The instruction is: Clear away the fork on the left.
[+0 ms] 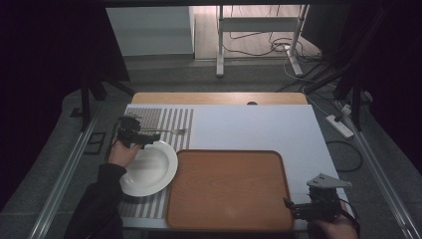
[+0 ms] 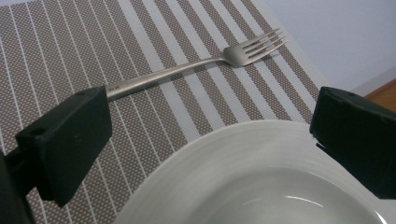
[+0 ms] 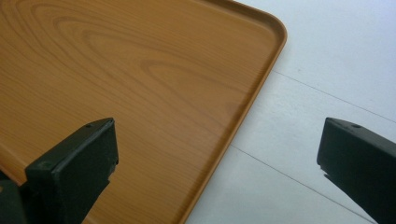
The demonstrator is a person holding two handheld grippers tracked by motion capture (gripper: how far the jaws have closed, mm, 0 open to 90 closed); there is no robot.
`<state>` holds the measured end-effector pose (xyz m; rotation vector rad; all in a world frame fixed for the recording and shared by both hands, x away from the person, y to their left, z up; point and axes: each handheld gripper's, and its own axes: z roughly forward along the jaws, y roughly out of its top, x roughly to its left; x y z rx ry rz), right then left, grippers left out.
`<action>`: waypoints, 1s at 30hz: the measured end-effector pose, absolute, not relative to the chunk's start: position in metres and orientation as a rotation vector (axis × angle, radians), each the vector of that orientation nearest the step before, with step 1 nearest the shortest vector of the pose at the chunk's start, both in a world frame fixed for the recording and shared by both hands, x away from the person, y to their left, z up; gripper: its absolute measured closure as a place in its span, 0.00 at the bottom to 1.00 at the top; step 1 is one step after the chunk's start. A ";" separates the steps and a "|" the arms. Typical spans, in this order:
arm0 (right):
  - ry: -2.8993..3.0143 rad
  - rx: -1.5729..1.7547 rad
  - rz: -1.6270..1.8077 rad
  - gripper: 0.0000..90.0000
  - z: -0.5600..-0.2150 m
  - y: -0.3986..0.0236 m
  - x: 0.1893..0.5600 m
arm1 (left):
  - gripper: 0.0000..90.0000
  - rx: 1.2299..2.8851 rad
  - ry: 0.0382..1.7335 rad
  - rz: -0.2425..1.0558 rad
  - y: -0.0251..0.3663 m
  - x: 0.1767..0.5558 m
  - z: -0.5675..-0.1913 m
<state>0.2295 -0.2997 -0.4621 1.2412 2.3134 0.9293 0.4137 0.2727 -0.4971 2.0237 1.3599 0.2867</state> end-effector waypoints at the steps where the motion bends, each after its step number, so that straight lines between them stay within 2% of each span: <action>1: 2.315 1.242 0.928 0.00 -0.462 -0.300 0.229 | 0.00 2.027 1.362 0.285 0.273 0.415 -0.497; 24: 2.326 1.234 0.926 0.00 -0.463 -0.299 0.230 | 0.01 2.042 1.474 0.258 0.290 0.463 -0.506; 27: 2.327 1.233 0.926 0.00 -0.463 -0.299 0.230 | 0.08 2.074 1.488 0.263 0.292 0.469 -0.509; 30: 2.329 1.231 0.925 0.00 -0.463 -0.299 0.230 | 0.25 2.112 1.483 0.260 0.292 0.474 -0.510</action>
